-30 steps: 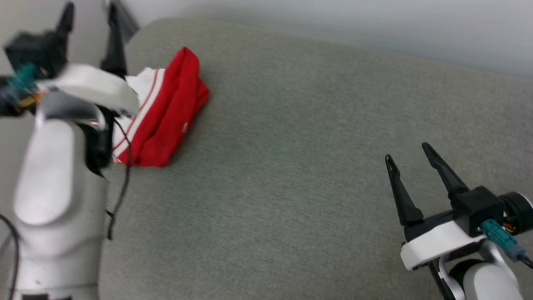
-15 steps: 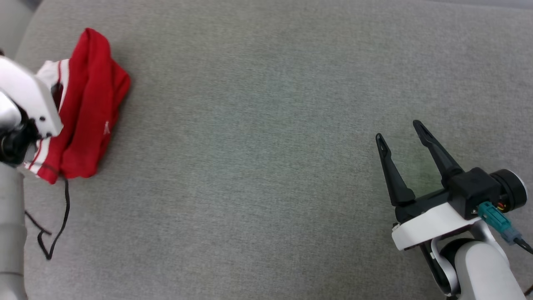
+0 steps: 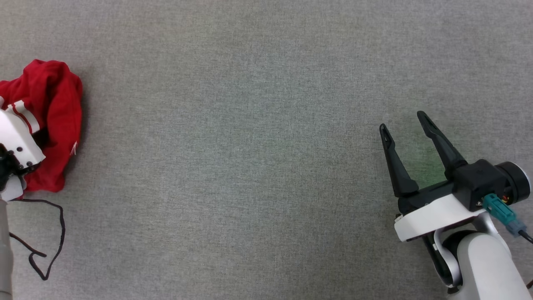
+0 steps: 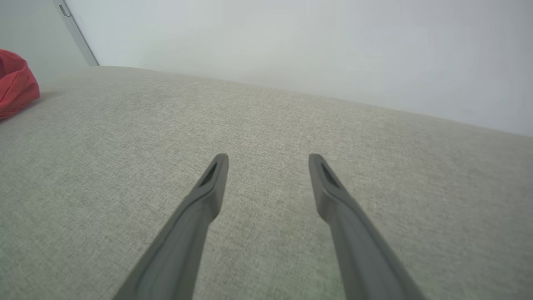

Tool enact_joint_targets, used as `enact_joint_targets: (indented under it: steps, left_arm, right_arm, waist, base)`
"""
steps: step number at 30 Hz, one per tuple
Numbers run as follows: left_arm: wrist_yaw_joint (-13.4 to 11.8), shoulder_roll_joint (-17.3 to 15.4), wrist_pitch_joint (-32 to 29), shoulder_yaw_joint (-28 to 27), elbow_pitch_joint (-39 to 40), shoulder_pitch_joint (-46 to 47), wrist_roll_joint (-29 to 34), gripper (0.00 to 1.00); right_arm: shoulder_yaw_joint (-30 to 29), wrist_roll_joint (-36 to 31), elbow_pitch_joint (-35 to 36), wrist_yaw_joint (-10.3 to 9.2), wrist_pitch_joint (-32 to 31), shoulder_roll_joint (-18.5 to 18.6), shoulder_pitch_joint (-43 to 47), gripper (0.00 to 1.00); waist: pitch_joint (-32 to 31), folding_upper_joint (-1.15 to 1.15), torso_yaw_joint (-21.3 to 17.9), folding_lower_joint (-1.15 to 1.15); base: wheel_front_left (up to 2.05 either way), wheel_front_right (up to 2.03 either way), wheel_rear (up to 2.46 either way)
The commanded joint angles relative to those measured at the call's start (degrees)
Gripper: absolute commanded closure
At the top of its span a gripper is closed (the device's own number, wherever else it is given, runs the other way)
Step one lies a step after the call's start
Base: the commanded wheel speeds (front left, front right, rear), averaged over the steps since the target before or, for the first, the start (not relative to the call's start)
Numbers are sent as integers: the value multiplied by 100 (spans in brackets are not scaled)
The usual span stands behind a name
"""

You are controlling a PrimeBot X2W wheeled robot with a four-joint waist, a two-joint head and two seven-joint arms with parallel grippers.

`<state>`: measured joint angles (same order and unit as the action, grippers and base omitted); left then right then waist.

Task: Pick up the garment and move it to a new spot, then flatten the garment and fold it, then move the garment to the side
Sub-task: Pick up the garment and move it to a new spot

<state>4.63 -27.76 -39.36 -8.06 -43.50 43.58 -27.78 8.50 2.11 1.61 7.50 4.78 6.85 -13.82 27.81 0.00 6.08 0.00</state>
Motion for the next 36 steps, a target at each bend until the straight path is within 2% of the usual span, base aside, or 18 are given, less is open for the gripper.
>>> enact_joint_targets:
  steps: [1,7,12,21,27,36]
  left_arm:
    - [-23,206,7,72,-151,-237,35,100]
    - [-134,91,698,98,53,-21,188,100]
    - [-249,-7,1529,215,197,226,503,100]
    - [-305,70,3108,546,429,654,977,100]
    - [-233,397,3613,835,554,818,1087,100]
    - [-16,1234,3987,1305,1015,584,932,100]
  right_arm:
    - [-17,43,-16,-2,33,-1,-27,0]
    - [-53,9,-49,-2,122,-47,90,0]
    - [-113,35,-112,-2,142,-119,218,0]
    - [-348,49,-171,-2,90,-296,660,0]
    - [-508,56,-98,-2,-19,-371,1004,0]
    - [-608,37,151,-2,-233,-399,1359,0]
  waist:
    - [-42,0,6,0]
    - [-390,0,111,0]
    - [-815,0,236,0]
    - [-1702,0,288,0]
    - [-2168,0,93,0]
    - [-2564,0,-553,0]
  base:
    - [0,0,0]
    - [0,0,0]
    - [0,0,0]
    - [0,0,0]
    - [0,0,0]
    - [0,0,0]
